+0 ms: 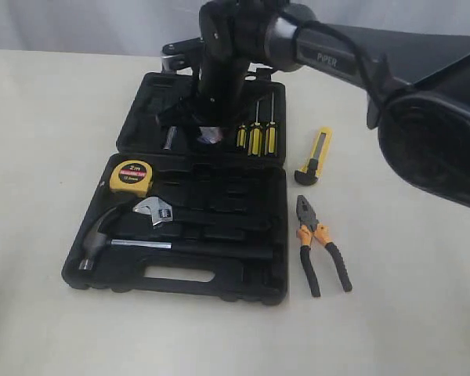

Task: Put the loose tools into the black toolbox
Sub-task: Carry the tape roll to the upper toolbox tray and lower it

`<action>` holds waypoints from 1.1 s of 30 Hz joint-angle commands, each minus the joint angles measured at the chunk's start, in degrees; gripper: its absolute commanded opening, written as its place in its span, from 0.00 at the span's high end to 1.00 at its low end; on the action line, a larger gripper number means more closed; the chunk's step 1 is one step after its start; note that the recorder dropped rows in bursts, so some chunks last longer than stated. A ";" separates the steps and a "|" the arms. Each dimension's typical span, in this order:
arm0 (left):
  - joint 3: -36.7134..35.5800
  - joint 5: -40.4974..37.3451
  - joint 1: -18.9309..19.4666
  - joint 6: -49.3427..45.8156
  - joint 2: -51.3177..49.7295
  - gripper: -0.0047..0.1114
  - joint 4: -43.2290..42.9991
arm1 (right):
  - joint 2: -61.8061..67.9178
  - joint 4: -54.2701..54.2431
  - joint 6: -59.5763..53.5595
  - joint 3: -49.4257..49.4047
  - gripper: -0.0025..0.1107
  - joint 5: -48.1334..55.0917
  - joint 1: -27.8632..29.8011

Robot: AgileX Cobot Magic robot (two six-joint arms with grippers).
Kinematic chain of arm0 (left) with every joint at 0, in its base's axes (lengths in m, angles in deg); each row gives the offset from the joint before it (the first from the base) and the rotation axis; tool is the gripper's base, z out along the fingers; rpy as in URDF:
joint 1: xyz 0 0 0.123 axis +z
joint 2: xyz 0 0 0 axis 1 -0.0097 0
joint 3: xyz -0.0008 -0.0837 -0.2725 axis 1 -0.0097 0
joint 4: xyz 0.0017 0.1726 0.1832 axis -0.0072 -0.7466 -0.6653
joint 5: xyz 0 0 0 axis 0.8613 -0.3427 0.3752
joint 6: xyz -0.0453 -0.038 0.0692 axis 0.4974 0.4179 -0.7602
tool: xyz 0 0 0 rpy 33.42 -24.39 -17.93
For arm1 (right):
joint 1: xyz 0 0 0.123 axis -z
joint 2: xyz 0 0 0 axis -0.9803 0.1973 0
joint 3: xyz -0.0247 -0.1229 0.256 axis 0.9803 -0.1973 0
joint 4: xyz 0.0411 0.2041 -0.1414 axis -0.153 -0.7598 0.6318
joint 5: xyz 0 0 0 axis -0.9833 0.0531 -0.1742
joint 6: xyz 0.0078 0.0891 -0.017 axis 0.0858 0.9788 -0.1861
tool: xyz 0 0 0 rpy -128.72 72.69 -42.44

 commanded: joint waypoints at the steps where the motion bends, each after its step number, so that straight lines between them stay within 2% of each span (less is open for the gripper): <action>1: 0.30 0.04 -0.33 0.07 -0.23 0.96 -0.20 | 0.93 0.18 -0.21 0.48 0.98 -3.30 0.07; 22: 0.30 0.04 -0.33 0.07 -0.23 0.96 -0.20 | 2.94 1.28 0.00 0.48 0.98 -3.33 0.07; 25: 0.30 -0.06 -0.33 0.07 -0.23 0.96 -0.20 | 2.94 1.74 -0.19 0.48 0.88 -1.79 0.07; 27: 0.30 -0.06 -0.33 0.07 -0.23 0.96 -0.20 | 2.94 2.81 -0.06 0.48 0.75 -1.38 0.07; 31: 0.30 -0.06 -0.33 0.07 -0.23 0.96 -0.20 | 2.94 2.81 -0.06 0.48 0.42 -1.31 0.07; 33: 0.30 -0.06 -0.33 0.07 -0.23 0.96 -0.20 | 2.94 2.81 -0.06 0.48 0.35 -1.71 0.07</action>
